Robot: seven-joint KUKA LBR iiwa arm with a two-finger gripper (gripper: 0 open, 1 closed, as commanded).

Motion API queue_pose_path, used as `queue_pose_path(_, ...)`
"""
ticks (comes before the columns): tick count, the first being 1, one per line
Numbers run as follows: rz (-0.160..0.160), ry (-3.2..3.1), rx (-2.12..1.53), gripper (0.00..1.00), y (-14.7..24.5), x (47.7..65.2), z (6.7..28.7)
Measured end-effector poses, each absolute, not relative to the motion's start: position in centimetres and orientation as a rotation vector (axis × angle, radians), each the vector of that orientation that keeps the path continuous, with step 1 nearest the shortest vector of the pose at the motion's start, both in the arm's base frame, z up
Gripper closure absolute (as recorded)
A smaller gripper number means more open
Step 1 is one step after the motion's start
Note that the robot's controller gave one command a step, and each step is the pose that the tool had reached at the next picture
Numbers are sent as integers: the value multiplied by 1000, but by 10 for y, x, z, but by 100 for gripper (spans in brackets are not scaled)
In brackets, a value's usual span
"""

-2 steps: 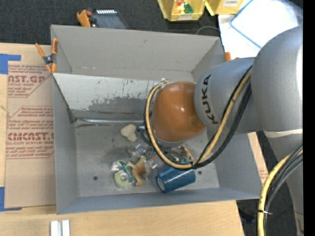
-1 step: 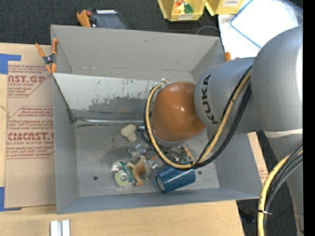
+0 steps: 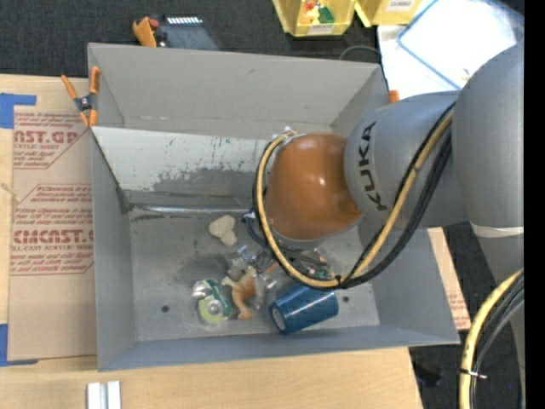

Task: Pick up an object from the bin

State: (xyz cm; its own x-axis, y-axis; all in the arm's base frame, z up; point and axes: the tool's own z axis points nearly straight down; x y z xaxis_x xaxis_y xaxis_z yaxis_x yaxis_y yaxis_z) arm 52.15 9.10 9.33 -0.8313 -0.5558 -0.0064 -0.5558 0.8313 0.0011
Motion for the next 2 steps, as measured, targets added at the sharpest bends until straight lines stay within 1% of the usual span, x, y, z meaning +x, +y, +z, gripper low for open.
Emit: queue_pose_path(2,6,3003,-911,100,92,521,167)
